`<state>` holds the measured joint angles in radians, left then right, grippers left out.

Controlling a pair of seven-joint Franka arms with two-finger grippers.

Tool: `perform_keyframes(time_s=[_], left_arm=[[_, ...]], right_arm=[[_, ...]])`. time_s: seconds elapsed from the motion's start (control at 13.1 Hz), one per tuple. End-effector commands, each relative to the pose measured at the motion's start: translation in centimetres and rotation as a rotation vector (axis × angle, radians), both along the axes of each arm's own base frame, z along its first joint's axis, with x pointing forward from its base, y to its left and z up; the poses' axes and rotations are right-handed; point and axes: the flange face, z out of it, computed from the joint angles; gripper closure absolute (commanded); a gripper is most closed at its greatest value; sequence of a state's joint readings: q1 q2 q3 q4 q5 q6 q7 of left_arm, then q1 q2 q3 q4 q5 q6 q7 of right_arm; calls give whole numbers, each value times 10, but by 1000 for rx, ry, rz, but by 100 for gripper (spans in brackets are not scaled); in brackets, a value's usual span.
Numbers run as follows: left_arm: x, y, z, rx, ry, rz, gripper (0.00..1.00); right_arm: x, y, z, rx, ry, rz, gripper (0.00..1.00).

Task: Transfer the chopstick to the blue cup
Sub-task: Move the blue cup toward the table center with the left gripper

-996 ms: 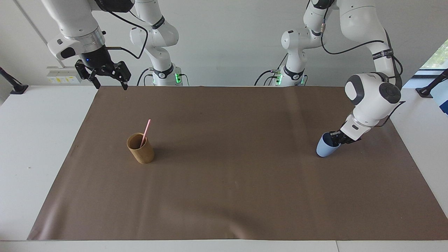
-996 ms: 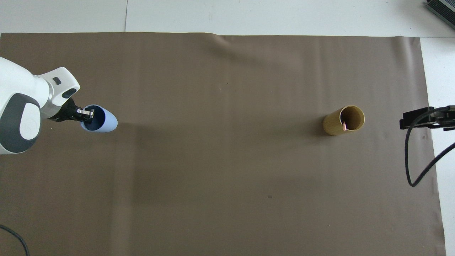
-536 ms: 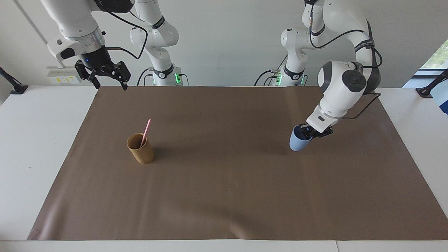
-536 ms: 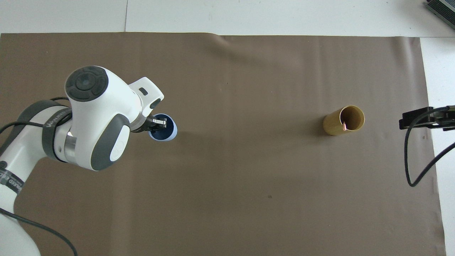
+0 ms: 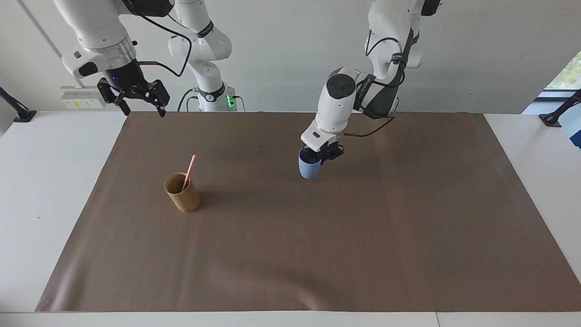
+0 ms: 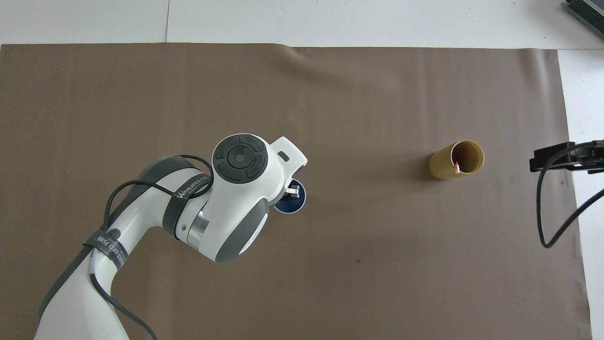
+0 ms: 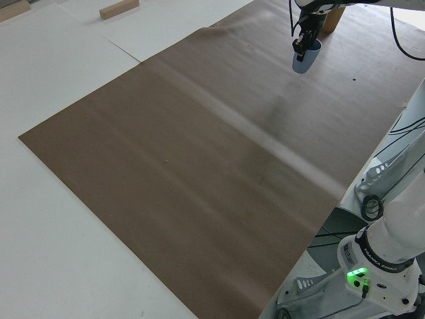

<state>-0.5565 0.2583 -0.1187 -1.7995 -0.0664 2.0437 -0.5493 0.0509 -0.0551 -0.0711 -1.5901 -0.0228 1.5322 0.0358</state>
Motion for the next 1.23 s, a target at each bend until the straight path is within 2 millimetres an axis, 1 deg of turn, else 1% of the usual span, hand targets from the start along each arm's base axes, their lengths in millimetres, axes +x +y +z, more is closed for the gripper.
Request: perform_keyframes(time_s=[0.0, 0.08, 0.15, 0.23, 0.31, 0.38, 0.46, 0.54, 0.61, 0.69, 0.77, 0.84, 0.92, 1.0, 1.15], left_arm=[[2, -35, -8, -2, 19, 8, 100], [-5, -42, -13, 1, 20, -7, 100], [-6, -43, -16, 3, 23, -9, 100], [-11, -49, -24, 11, 30, -21, 100], [-12, -50, -28, 14, 33, -25, 100], [-12, -51, -28, 9, 32, -24, 100], [-11, -50, -31, 6, 30, -20, 83], [-13, -49, -37, 6, 30, -26, 51], [-13, -48, -39, 3, 26, -27, 46], [-15, -48, -41, 9, 33, -31, 43], [-13, -47, -38, 5, 26, -29, 35], [-9, -43, -32, -1, 18, -24, 32], [-8, -41, -26, 0, 17, -20, 17], [-8, -38, -11, -12, 1, -9, 10], [-4, -21, 18, -16, -12, 11, 0]], right_arm=[[-5, -1, 0, 4, -3, 13, 0], [-5, -1, -1, 4, -3, 13, 0], [-4, 0, 0, 4, -10, 15, 0], [-4, -1, -2, 4, -6, 15, 0], [-5, 0, -2, 4, -6, 16, 0], [-6, -1, -2, 4, -6, 15, 0], [-7, -1, -2, 4, -6, 15, 0], [-6, -1, -3, 4, -7, 17, 0], [-6, 0, -3, 4, -7, 18, 0], [-6, 0, -3, 4, -7, 18, 0], [-6, 0, -3, 4, -7, 20, 0], [-6, -1, -3, 4, -7, 18, 0], [-6, -1, -3, 4, -7, 18, 0], [-6, 0, -3, 4, -7, 20, 0], [-3, 0, -7, 4, -6, 20, 0]])
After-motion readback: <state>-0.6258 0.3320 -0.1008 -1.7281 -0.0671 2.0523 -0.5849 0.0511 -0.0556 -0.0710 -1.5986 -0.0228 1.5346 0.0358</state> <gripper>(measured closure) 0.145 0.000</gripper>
